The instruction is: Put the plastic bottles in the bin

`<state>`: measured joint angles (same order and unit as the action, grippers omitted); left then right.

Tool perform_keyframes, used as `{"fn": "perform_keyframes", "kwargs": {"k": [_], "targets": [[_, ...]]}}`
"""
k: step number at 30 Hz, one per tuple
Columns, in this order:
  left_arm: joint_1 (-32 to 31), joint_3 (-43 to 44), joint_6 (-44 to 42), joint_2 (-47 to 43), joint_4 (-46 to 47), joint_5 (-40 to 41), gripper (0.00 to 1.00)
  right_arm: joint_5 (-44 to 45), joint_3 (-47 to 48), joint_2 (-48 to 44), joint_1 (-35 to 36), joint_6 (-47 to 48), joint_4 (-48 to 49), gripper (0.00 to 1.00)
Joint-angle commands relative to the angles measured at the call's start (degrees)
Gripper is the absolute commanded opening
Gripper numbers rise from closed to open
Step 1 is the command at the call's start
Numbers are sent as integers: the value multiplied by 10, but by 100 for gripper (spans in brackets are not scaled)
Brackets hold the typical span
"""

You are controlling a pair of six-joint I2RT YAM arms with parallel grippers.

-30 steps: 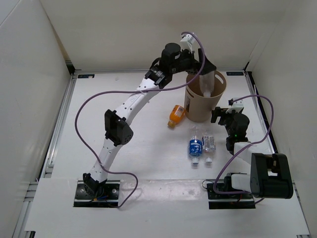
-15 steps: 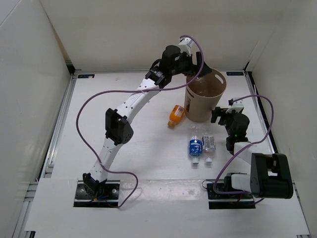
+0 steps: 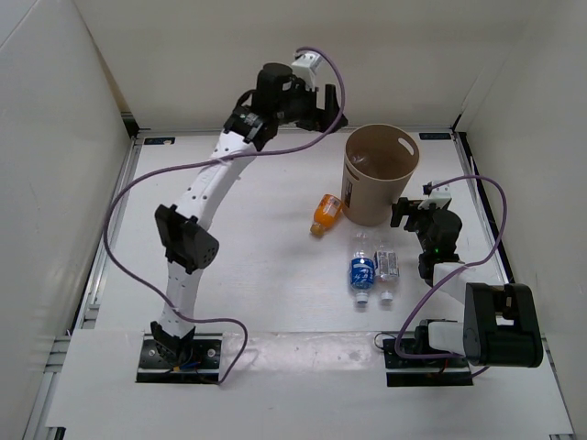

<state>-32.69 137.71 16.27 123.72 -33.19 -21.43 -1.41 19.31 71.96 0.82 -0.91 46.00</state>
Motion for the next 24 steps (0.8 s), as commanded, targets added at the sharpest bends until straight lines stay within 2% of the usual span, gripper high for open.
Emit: {"fn": "perform_keyframes", "kwargs": {"k": [1,2,3,4,5,6,7,8,10,11,13,15,17,22,24], "targets": [[-15,43,-159,-74,-109,113,100,29,16,-4,7,6,12,90],[-22,49,-194,-106,-119,132,100,31,15,-5,6,6,11,90],[-28,33,-247,-119,-109,185,100,33,15,-5,8,6,12,90],[-30,-37,-255,-136,-58,211,100,33,15,-5,8,7,11,90],[-24,-140,-216,-192,4,251,100,33,15,-5,8,8,11,90],[-15,-186,-113,-203,21,242,100,34,16,-6,8,6,12,90],[2,-243,-40,-206,23,186,100,34,16,-5,9,7,11,90],[57,-255,-17,-179,5,132,100,33,16,-3,9,6,10,90],[75,-213,49,-130,-47,59,100,34,16,-5,9,6,9,90],[68,-193,44,-118,-122,57,100,34,15,-5,9,6,10,90],[43,-167,4,-96,-137,74,100,34,15,-6,9,6,11,90],[24,-214,0,-96,-103,82,100,33,15,-5,9,7,12,90],[20,-252,31,-96,-66,62,100,33,15,-4,8,8,12,90],[12,-399,58,-116,114,25,100,32,15,-5,8,7,11,90],[10,-402,61,-103,128,2,100,32,14,-5,8,6,13,90]]}}
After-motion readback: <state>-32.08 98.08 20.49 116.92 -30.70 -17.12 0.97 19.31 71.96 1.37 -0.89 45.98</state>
